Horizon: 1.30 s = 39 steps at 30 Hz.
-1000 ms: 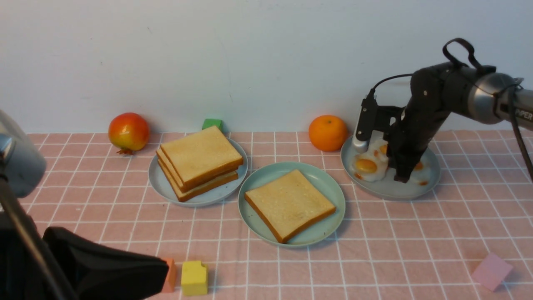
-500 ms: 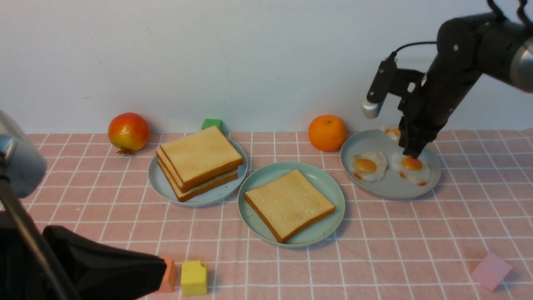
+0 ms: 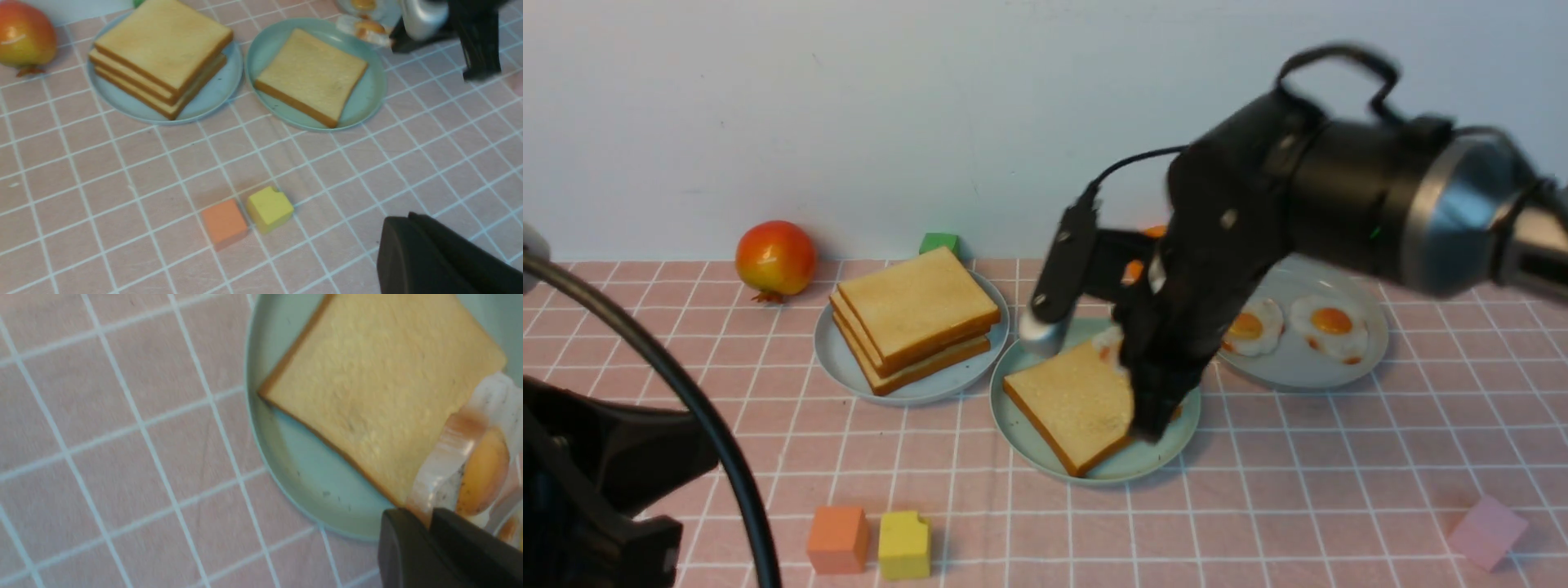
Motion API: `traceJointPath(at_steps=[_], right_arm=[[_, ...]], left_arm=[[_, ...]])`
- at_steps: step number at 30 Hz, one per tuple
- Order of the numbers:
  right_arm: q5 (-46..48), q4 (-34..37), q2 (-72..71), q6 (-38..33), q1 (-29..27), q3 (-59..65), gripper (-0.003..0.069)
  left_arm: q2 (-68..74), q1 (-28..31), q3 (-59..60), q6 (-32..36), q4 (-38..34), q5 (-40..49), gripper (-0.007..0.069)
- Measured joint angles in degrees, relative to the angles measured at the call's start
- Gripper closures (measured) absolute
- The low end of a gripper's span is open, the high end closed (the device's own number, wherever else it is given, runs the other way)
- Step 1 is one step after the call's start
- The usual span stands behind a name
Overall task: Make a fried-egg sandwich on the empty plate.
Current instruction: Use the right arm to place the fried egg on the slice of bread in the middle
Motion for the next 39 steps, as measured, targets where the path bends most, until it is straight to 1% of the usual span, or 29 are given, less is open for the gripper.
traceJointPath(at_steps=[2, 3, 5, 6, 7, 8, 9, 14, 22, 24, 26, 27, 28, 29, 30, 31, 32, 33, 34, 35, 36, 37, 38, 39], right_arm=[[-2.34, -1.33, 0.53, 1.34, 1.14, 0.28, 0.0586], [-5.46, -3.31, 1.76, 3.6, 2.07, 0.4, 0.0586], [-7.25, -4.55, 2.77, 4.57, 2.16, 0.4, 0.0586], [-8.73, -6.3, 4.24, 6.18, 2.16, 0.4, 0.0586], [-9.06, -7.73, 5.33, 7.21, 2.16, 0.4, 0.0586], [-9.06, -7.73, 5.33, 7.37, 2.16, 0.4, 0.0586], [-8.98, -9.86, 6.96, 8.65, 2.1, 0.46, 0.0586], [-8.84, -12.58, 9.46, 10.58, 2.1, 0.46, 0.0586], [-8.97, -12.78, 11.75, 11.3, 2.1, 0.46, 0.0586], [-9.03, -12.92, 11.88, 12.53, 2.1, 0.46, 0.0583], [-9.09, -12.96, 11.88, 13.56, 2.1, 0.46, 0.0564], [-9.09, -12.96, 11.88, 14.76, 2.1, 0.46, 0.0526], [-9.09, -12.96, 11.88, 14.95, 2.1, 0.46, 0.052], [-8.82, -12.96, 11.81, 16.15, 2.1, 0.46, 0.0456], [-8.81, -12.96, 11.81, 16.53, 2.1, 0.46, 0.0447], [-8.33, -12.76, 11.38, 17.43, 2.15, 0.46, 0.0375], [-8.05, -12.69, 11.06, 17.78, 2.26, 0.46, 0.0343], [-7.13, -12.27, 9.94, 18.39, 2.63, 0.46, 0.027], [-6.54, -11.84, 9.07, 18.51, 3.06, 0.46, 0.023], [-5.26, -11.13, 6.99, 18.63, 3.77, 0.46, 0.0172], [-4.65, -10.99, 6.65, 18.63, 4.03, 0.46, 0.0165], [-1.25, -10.0, 3.51, 19.05, 5.09, 0.46, 0.0123], [-0.71, -9.86, 3.07, 19.35, 5.4, 0.46, 0.012], [3.65, -8.77, -0.14, 21.42, 6.26, 0.46, 0.0108]], left_arm=[[0.0, 0.0, 0.0, -0.16, 0.18, -0.02, 0.0612], [0.0, 0.0, 0.0, -0.21, 0.26, -0.02, 0.0612], [0.0, 0.0, 0.0, -0.27, 0.26, -0.02, 0.0612], [0.0, 0.0, 0.0, -0.32, 0.27, -0.02, 0.0612], [0.0, 0.0, 0.0, -0.32, 0.32, -0.02, 0.0612], [0.0, 0.0, 0.0, -0.32, 0.32, -0.02, 0.0612], [0.0, 0.0, 0.0, -0.32, 0.32, 0.03, 0.0612], [0.0, 0.0, 0.0, -0.32, 0.16, 0.16, 0.0612], [0.0, 0.0, 0.0, -0.32, -0.55, 0.16, 0.0612], [0.0, 0.0, 0.0, -0.26, -0.83, 0.2, 0.0612], [0.0, 0.0, 0.0, -0.19, -1.17, 0.2, 0.0612], [0.0, 0.0, 0.0, -0.15, -1.23, 0.2, 0.0612], [0.0, 0.0, 0.0, -0.15, -1.23, 0.2, 0.0612], [0.0, 0.0, 0.0, -0.15, -1.29, 0.2, 0.0612], [0.0, 0.0, 0.0, -0.15, -1.29, 0.2, 0.0612], [0.0, 0.0, 0.0, -0.15, -1.43, 0.2, 0.0612], [0.0, 0.0, 0.0, -0.15, -1.5, 0.2, 0.0612], [0.0, 0.0, 0.0, -0.15, -1.85, 0.2, 0.0612], [0.0, 0.0, 0.0, -0.15, -2.11, 0.2, 0.0612], [0.0, 0.0, 0.0, -0.08, -2.69, 0.52, 0.0612], [0.0, 0.0, 0.0, -0.09, -2.81, 0.52, 0.0612], [0.24, 0.0, 0.0, 0.5, -3.64, 1.13, 0.0612], [0.3, 0.0, 0.0, 0.72, -3.83, 1.31, 0.0612], [1.13, 0.0, 0.0, 1.21, -4.41, 1.97, 0.0612]])
